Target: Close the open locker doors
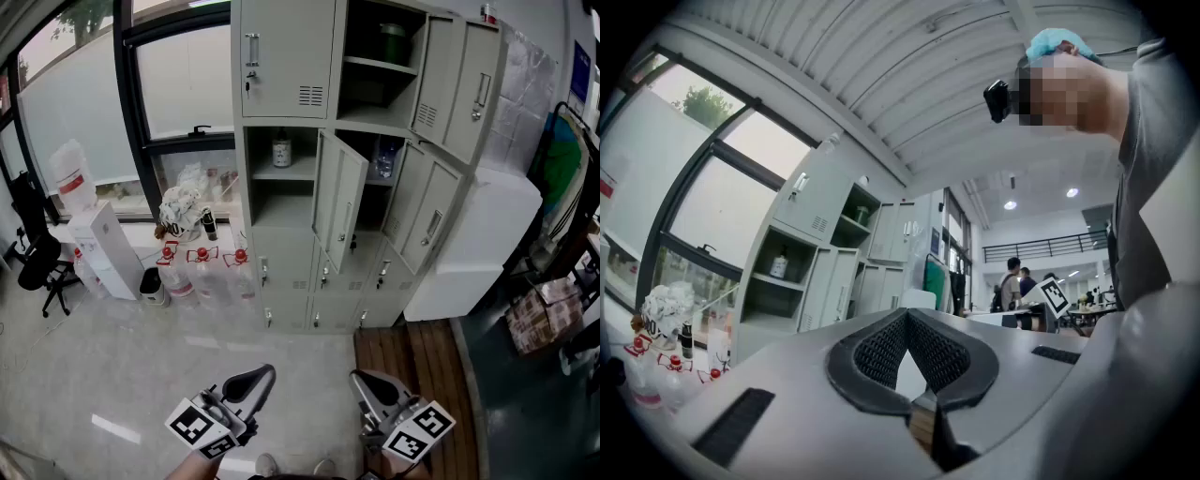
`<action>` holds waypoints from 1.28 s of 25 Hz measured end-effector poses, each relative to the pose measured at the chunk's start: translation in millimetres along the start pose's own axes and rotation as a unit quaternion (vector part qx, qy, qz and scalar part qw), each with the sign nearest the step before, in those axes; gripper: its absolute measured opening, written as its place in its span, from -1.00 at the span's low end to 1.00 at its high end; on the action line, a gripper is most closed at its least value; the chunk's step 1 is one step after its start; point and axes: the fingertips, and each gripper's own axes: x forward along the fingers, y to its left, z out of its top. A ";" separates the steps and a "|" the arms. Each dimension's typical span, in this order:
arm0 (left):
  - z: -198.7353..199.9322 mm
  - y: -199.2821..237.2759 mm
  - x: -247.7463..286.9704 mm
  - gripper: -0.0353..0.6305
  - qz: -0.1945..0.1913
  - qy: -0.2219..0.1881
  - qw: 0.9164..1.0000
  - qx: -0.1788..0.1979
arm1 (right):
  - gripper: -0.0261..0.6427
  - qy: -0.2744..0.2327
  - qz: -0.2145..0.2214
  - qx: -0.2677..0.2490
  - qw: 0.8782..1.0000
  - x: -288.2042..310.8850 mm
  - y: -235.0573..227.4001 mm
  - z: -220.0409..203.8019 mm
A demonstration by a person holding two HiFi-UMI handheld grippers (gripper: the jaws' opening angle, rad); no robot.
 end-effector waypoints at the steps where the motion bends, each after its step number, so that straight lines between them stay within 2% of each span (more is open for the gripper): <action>1: 0.2 0.0 -1.1 -0.87 0.000 0.000 1.000 0.000 | -0.88 0.000 0.001 -0.001 1.000 0.8 1.1 -0.2; 15: 16.1 -2.7 -3.7 -0.87 -0.002 -0.015 1.000 0.012 | -0.88 -0.014 -0.001 -0.003 1.000 2.8 9.5 10.1; 28: 36.3 -0.4 6.6 -0.87 -0.013 -0.024 0.999 0.038 | -0.88 -0.028 -0.007 -0.038 0.999 18.6 18.2 35.0; 32: 47.5 7.1 5.4 -0.87 -0.027 -0.034 0.998 0.040 | -0.88 -0.035 -0.013 -0.052 0.998 35.5 29.0 43.6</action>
